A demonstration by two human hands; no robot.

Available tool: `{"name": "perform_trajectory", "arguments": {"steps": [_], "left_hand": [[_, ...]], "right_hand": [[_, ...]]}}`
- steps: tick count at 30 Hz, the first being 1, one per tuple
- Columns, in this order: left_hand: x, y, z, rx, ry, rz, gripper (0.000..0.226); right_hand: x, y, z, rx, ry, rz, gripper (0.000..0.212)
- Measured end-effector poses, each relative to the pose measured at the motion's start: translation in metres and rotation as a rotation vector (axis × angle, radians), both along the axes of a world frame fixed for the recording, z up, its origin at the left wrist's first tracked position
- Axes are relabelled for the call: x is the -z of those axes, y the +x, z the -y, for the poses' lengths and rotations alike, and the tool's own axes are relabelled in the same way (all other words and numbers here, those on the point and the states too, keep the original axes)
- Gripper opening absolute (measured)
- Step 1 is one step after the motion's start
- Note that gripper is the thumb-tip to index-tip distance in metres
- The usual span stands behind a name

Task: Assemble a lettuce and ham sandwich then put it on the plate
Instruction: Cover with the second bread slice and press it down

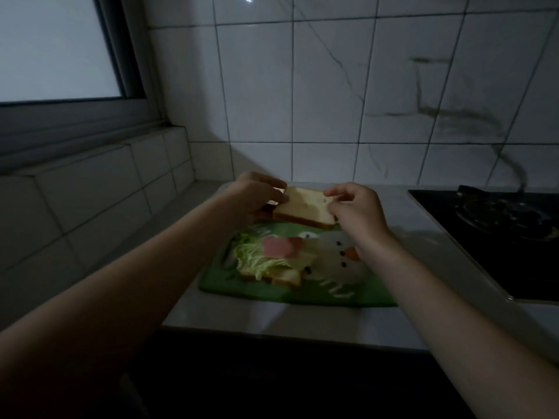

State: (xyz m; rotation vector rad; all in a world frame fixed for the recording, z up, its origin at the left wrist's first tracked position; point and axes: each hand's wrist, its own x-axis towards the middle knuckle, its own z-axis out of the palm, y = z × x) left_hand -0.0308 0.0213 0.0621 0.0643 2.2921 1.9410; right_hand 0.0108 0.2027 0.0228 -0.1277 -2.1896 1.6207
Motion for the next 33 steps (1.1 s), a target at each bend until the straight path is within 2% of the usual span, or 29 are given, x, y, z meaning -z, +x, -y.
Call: {"name": "perform_trajectory", "arguments": {"steps": [8,15,20,27,33], "left_hand": [[0.014,0.017,0.065,-0.044,-0.101,-0.062,0.029],[0.034,0.026,0.068,0.012,-0.108,-0.008,0.035],[0.047,0.022,0.063,0.046,-0.173,-0.042,0.034],[0.048,0.021,0.06,0.086,-0.379,-0.15,0.03],[0.047,0.024,0.061,0.101,-0.454,-0.165,0.029]], "right_hand": [[0.015,0.008,0.054,-0.117,0.009,0.051,0.02],[0.016,0.012,0.052,-0.131,0.066,0.04,0.016],[0.019,0.014,0.044,-0.122,0.119,0.039,0.017],[0.029,0.012,0.042,-0.094,0.24,0.036,0.016],[0.037,0.017,0.047,-0.059,0.388,-0.026,0.018]]}}
